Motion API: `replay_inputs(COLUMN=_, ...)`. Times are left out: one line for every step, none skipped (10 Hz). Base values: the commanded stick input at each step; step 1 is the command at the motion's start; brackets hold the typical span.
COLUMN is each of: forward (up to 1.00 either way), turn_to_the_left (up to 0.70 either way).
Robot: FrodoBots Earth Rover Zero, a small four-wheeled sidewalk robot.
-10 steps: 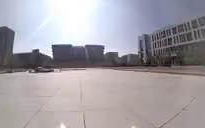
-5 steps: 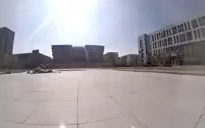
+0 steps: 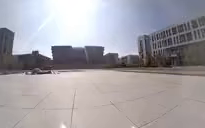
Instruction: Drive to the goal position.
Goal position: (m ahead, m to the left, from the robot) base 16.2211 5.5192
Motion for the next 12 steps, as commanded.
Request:
replay_inputs(forward=0.7, turn_to_the_left=0.0)
replay_inputs(forward=0.7, turn_to_the_left=0.0)
replay_inputs(forward=0.7, turn_to_the_left=0.0)
replay_inputs(forward=0.7, turn_to_the_left=0.0)
replay_inputs(forward=0.7, turn_to_the_left=0.0)
replay_inputs(forward=0.7, turn_to_the_left=0.0)
replay_inputs(forward=0.7, turn_to_the_left=0.0)
replay_inputs(forward=0.7, turn_to_the_left=0.0)
replay_inputs(forward=0.7, turn_to_the_left=0.0)
replay_inputs(forward=0.7, turn_to_the_left=0.0)
replay_inputs(forward=0.7, turn_to_the_left=0.0)
replay_inputs(forward=0.7, turn_to_the_left=0.0)
